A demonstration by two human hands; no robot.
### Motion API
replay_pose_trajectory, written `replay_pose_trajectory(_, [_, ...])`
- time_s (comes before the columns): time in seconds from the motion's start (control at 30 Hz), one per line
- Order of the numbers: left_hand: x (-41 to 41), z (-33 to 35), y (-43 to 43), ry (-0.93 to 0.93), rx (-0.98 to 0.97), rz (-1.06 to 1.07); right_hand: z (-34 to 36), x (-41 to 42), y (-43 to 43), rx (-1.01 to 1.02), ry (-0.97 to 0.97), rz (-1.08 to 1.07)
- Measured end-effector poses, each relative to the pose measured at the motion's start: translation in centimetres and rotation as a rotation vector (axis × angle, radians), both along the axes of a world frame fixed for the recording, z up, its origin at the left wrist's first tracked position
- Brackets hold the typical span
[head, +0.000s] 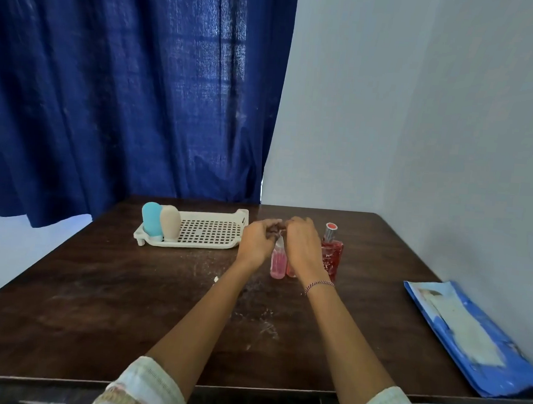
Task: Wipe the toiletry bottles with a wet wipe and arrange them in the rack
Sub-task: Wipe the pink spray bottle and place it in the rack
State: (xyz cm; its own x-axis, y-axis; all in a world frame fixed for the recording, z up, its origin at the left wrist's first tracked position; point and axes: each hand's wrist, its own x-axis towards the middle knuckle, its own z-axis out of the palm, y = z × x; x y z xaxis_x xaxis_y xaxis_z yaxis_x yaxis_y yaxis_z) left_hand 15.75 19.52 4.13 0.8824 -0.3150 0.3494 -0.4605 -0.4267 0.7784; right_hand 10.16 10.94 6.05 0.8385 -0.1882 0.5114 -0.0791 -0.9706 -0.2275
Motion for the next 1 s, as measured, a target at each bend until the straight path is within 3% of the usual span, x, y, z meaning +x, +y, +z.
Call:
replay_pose_trajectory(0.33, [0.1,-0.4,1.1,-0.047,-0.063,0.027,-0.8,0.8,0.3,0.21,-0.074,0.07])
replay_pose_trajectory(0.67, [0.4,-0.6,4.5,-0.096,-0.057,0.09,-2.7,2.2,2.5,0.579,-0.214,0.248])
replay_pose_trajectory(0.87, [1.2,-0.8,6.5,-0.108,-0.04,0.13,-3.2,3.1,4.0,0.664,-0.22,0.288])
replay_pose_trajectory(1.0, [1.5,-1.3,6.9,-0.184,0.044,0.163,-4.1,2.1,4.3,0.626,-0.324,0.161])
